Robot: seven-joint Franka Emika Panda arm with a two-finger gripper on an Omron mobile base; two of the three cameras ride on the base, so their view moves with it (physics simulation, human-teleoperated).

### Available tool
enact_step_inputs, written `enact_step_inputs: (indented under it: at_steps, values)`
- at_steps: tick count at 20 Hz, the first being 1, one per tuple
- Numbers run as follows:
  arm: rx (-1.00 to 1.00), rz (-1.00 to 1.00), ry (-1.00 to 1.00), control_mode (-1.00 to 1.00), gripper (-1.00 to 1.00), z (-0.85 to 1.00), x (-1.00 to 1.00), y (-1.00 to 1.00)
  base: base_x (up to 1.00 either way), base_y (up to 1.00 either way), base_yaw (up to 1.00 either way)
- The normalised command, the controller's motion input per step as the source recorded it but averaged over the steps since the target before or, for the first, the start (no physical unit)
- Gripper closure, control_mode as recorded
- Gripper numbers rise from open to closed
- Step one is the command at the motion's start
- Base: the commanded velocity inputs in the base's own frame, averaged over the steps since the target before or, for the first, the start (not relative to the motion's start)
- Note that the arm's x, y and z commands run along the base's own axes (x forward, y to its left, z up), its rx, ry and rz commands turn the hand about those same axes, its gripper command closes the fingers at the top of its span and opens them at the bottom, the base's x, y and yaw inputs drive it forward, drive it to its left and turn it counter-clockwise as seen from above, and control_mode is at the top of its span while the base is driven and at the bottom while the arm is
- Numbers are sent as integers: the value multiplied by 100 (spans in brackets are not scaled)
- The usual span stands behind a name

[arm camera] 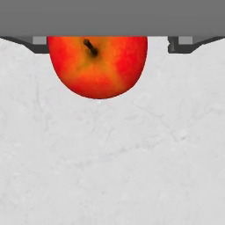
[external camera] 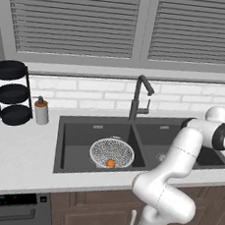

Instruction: Put the colander in the sink, put the apple, tangerine in the colander, and turn on the sink faucet and pour water over the colander.

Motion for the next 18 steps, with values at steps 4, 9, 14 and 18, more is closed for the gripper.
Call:
enact_step_inputs:
  at_steps: [4, 9, 14, 18]
  values:
    - [1, 0, 0, -100, -100, -4, 0, -14, 0, 0, 0]
    - [0, 0, 0, -100, -100, -3, 0, -6, 0, 0, 0]
    - [0, 0, 3, -100, -100, -2, -5, 0, 0, 0, 0]
    - [0, 0, 1, -100, -100, -6, -7, 0, 0, 0, 0]
